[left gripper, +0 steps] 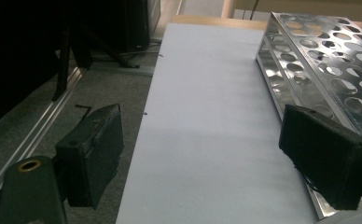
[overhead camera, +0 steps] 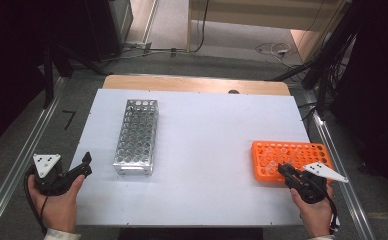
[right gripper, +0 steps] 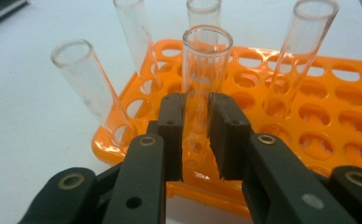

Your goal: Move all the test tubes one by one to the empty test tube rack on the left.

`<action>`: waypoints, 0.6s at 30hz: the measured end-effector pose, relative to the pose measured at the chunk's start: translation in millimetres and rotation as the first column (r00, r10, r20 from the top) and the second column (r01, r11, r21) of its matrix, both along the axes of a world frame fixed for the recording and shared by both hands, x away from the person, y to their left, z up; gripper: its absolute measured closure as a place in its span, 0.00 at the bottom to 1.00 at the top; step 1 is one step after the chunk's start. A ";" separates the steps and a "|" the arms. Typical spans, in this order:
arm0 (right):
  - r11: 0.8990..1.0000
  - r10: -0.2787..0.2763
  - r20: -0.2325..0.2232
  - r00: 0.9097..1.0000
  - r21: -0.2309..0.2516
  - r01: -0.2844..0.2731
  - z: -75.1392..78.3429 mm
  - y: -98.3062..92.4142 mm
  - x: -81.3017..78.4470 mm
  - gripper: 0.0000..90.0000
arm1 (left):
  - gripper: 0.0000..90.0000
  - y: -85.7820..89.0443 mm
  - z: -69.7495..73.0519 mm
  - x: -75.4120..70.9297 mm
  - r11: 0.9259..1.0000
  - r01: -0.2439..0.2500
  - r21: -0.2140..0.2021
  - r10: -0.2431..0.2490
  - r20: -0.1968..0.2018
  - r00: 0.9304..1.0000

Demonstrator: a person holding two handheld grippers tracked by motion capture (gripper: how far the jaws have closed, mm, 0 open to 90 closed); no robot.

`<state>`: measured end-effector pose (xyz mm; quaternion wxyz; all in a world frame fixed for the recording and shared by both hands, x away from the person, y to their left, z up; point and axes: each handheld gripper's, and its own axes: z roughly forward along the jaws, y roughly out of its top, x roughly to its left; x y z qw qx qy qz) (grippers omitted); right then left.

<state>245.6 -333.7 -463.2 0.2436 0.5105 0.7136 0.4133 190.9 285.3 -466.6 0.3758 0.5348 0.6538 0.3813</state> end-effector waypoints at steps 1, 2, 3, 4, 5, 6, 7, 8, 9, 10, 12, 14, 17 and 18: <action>1.000 0.003 0.011 1.000 0.003 -0.003 2.1 -0.5 -0.9 0.81 | 0.15 -0.1 -0.1 0.0 1.000 0.000 0.000 0.000 -0.001 1.000; 1.000 -0.002 0.018 1.000 0.006 0.002 4.3 -0.6 -2.2 0.81 | 0.15 -0.1 -0.1 0.0 1.000 0.000 0.000 0.000 -0.001 1.000; 1.000 -0.002 0.019 1.000 0.008 0.001 6.5 -0.7 -3.4 0.81 | 0.15 -0.2 -0.2 0.1 1.000 0.000 0.000 0.000 0.000 1.000; 1.000 -0.002 0.024 1.000 0.010 0.002 8.2 -0.8 -4.4 0.81 | 0.15 -0.3 -0.1 0.0 1.000 -0.001 0.000 0.001 0.001 1.000; 1.000 -0.005 0.029 1.000 0.009 0.004 9.7 -1.0 -5.6 0.81 | 0.15 -0.3 -0.1 0.0 1.000 -0.001 0.000 0.001 0.001 1.000; 1.000 -0.002 0.034 0.999 0.009 0.001 11.3 -1.2 -6.7 0.81 | 0.15 -0.4 0.1 -0.2 1.000 -0.001 0.000 0.001 0.001 1.000; 1.000 -0.003 0.038 0.999 0.011 0.003 13.1 -1.3 -7.9 0.81 | 0.15 -0.3 0.0 -0.2 1.000 -0.001 -0.001 0.001 0.001 1.000; 1.000 -0.001 0.043 0.999 0.019 0.000 15.0 -1.5 -9.4 0.81 | 0.15 -0.1 -0.1 -0.1 1.000 0.001 -0.001 -0.001 0.002 1.000; 1.000 0.002 0.050 0.999 0.023 -0.003 17.0 -1.5 -10.8 0.81 | 0.15 0.0 -0.1 -0.2 1.000 0.001 -0.002 -0.001 0.001 1.000; 1.000 0.003 0.058 0.998 0.023 -0.004 19.0 -1.3 -12.6 0.81 | 0.15 0.0 -0.1 -0.2 1.000 0.001 -0.003 -0.001 0.001 1.000; 1.000 0.005 0.075 0.997 0.024 -0.007 22.7 -0.5 -16.3 0.81 | 0.15 0.0 -0.1 -0.2 1.000 0.003 -0.004 -0.003 0.002 1.000; 1.000 0.008 0.088 0.996 0.024 -0.010 26.0 0.3 -20.4 0.81 | 0.15 -0.2 -0.1 -0.2 1.000 0.003 -0.005 -0.003 0.003 1.000; 1.000 0.012 0.091 0.996 0.025 -0.015 28.6 0.9 -25.6 0.81 | 0.15 -0.7 -0.3 -0.4 1.000 0.005 -0.008 -0.005 0.003 1.000; 1.000 0.014 0.087 0.996 0.024 -0.016 29.0 1.0 -27.6 0.81 | 0.15 -0.8 -0.3 -0.5 1.000 0.005 -0.009 -0.005 0.004 1.000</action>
